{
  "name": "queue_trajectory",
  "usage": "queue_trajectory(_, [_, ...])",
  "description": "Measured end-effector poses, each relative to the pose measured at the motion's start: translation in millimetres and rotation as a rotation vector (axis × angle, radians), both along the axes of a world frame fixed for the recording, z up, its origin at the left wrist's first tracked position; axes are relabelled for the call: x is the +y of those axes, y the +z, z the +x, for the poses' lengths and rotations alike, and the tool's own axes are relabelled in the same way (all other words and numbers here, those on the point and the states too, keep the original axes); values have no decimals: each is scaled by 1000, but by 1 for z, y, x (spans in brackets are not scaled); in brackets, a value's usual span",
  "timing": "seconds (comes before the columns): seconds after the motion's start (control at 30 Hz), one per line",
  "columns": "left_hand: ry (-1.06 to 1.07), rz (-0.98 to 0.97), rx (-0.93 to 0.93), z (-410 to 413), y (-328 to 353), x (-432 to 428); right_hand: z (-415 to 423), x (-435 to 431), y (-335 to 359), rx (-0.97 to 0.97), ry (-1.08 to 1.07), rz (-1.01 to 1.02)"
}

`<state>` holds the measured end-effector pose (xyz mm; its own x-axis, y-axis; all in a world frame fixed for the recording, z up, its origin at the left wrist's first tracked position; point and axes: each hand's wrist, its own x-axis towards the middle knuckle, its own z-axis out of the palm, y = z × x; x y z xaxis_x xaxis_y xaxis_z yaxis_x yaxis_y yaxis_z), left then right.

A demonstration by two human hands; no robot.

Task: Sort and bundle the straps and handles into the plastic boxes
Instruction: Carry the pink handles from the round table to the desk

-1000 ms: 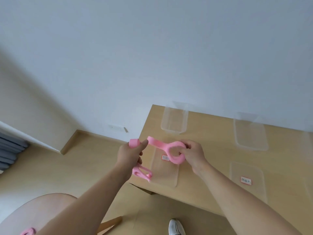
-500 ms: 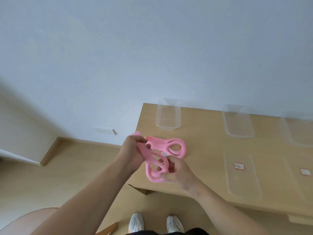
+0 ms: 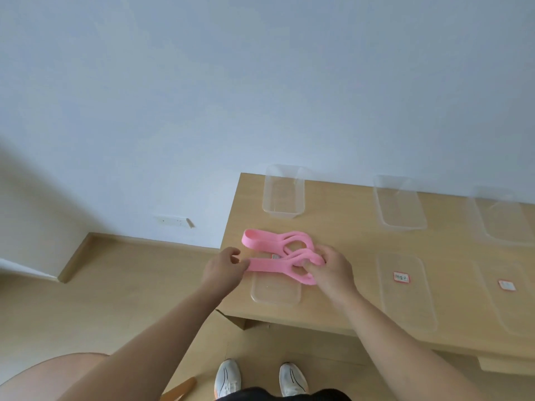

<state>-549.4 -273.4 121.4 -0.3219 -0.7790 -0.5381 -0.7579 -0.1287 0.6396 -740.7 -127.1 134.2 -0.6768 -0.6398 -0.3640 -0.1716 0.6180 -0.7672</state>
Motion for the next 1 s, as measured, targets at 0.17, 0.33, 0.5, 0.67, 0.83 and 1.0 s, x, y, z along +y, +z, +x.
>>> queue_trajectory(0.17, [-190,-262,-151,36,-6,16,6,-1,-1,472,301,64])
queue_trajectory(0.33, [-253,-303,-242,92,-4,56,36,-18,-5,472,634,-77])
queue_trajectory(0.5, [-37,-319,-373,176,10,121,103,-35,-14,529,975,-118])
queue_trajectory(0.67, [227,-255,-404,266,11,187,171,-34,-24,574,1224,-128])
queue_trajectory(0.83, [499,-181,-444,362,-7,247,251,-33,-43,597,1419,-121])
queue_trajectory(1.0, [775,-55,-434,445,-29,297,344,-25,-59,556,1569,-31])
